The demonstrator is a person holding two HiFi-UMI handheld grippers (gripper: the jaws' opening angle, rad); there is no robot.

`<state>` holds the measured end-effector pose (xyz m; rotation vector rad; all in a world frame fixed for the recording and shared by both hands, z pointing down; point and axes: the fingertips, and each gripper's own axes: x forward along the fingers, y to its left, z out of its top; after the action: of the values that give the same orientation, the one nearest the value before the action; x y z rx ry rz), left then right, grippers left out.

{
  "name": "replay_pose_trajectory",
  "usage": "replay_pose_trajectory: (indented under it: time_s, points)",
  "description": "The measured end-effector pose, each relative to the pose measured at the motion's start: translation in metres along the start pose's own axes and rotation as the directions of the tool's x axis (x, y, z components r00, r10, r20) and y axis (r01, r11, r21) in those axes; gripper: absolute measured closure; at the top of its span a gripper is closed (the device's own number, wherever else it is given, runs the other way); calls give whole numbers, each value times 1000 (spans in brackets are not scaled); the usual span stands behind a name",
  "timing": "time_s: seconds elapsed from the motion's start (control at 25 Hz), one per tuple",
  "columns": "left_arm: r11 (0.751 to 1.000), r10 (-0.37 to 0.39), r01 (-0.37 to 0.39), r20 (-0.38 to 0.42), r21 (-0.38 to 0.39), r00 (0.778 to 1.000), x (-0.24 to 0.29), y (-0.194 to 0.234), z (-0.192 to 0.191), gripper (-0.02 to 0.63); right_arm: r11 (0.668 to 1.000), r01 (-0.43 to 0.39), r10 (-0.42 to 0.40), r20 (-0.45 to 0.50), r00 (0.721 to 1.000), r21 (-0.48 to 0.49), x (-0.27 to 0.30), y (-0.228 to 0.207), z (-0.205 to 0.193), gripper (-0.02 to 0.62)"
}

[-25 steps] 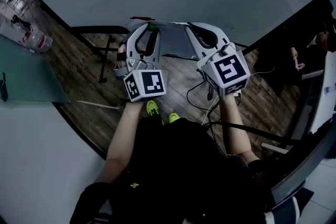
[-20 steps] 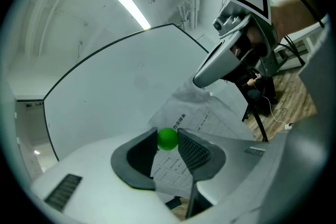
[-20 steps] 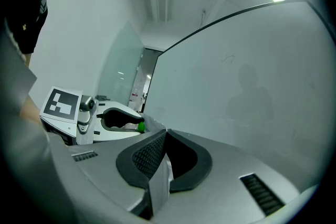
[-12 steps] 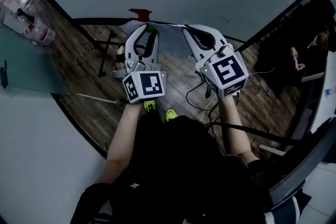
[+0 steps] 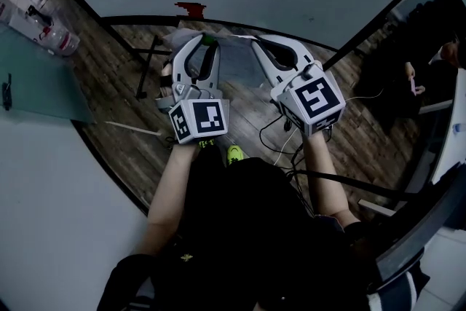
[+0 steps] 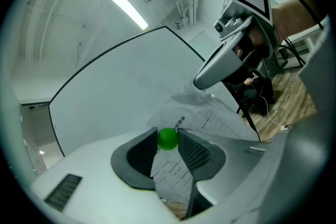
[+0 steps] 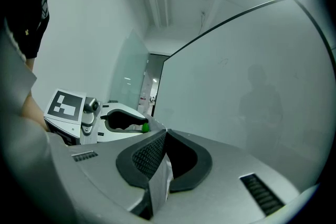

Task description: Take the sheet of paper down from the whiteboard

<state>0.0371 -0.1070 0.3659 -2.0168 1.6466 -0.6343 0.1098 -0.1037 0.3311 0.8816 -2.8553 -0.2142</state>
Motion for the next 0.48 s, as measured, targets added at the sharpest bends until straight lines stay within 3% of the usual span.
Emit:
replay_pose_trajectory:
  time_s: [0.48]
  points:
    - [999,-44,43,-11,-29,999,-2,-10,-5,476,997,-37,37,12,999,64,-3,9,-7,577]
